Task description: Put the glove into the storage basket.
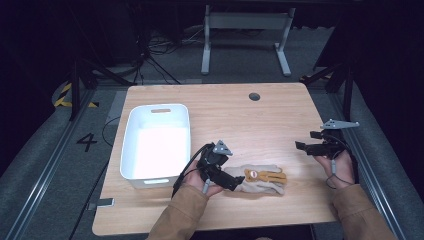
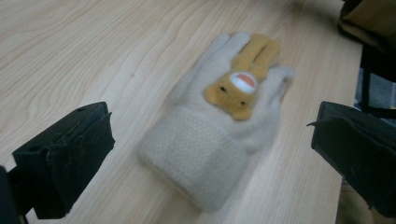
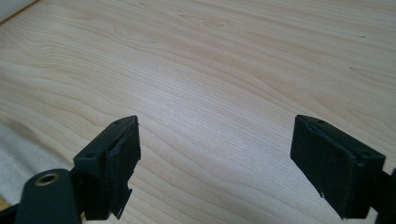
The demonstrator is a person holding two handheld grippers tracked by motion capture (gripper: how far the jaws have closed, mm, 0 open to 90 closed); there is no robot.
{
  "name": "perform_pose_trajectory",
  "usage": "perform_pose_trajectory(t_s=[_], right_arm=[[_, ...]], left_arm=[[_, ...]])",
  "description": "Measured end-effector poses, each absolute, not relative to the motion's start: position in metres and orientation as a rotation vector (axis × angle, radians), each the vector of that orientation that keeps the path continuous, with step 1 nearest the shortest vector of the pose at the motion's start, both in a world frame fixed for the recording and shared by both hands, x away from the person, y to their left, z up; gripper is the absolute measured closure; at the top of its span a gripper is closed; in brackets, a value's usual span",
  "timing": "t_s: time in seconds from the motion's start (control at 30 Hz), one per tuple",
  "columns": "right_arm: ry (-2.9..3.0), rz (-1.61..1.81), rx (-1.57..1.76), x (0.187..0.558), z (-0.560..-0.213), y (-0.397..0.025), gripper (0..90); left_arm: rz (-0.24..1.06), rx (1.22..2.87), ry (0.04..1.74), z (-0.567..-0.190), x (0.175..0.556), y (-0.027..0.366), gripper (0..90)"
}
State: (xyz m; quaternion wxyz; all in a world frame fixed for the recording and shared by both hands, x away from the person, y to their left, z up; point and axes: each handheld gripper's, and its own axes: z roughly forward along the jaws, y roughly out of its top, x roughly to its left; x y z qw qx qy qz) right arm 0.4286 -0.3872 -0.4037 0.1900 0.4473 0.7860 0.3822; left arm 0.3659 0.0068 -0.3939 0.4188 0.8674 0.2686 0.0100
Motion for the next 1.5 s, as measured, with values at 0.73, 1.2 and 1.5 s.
perform_pose_trajectory(t_s=[0.73,1.2,1.5], right_arm=[[2.224,1.145,1.224,0.428,-0.402,-0.389,15.4],[2.228,1.155,1.212,0.427,-0.401,-0.389,15.4],[2.237,1.159,1.221,0.428,-0.402,-0.390,15.4]], left_arm=[[-0.006,2.251,0.525,-0.425,0.383,-0.023,0.0],[0.022,2.374,0.485,-0.445,0.384,-0.039,0.1],[0.049,2.428,0.454,-0.453,0.383,-0.048,0.2]])
